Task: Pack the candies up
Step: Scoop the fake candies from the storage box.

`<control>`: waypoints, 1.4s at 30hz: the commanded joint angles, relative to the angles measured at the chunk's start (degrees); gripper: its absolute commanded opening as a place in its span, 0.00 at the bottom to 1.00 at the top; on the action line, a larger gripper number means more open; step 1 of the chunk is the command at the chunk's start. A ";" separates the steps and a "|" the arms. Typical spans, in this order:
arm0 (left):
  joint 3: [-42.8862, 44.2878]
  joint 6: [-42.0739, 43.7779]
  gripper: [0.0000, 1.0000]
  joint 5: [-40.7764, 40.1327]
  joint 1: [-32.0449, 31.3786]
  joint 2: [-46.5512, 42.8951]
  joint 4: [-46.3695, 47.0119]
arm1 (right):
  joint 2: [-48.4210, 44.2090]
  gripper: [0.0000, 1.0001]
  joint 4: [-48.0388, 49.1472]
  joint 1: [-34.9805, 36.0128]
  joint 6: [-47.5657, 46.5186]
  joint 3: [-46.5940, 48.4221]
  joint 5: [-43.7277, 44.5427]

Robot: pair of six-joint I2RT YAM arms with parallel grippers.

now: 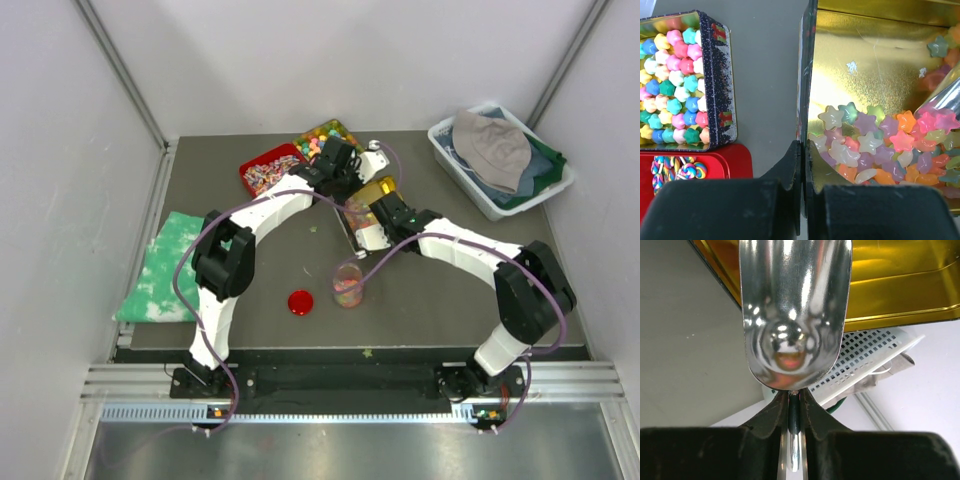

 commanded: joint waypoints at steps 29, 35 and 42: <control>1.86 -3.43 0.00 3.63 -1.08 -4.45 5.15 | -2.68 0.00 -4.50 -2.19 -5.36 -0.16 -7.41; 2.12 -3.78 0.00 3.63 -1.08 -4.36 5.15 | -2.60 0.00 -4.41 -2.28 -6.94 -1.84 -5.39; 1.86 -4.13 0.00 3.19 -1.08 -4.27 5.33 | 0.21 0.00 -9.07 -2.28 -5.01 0.36 -5.22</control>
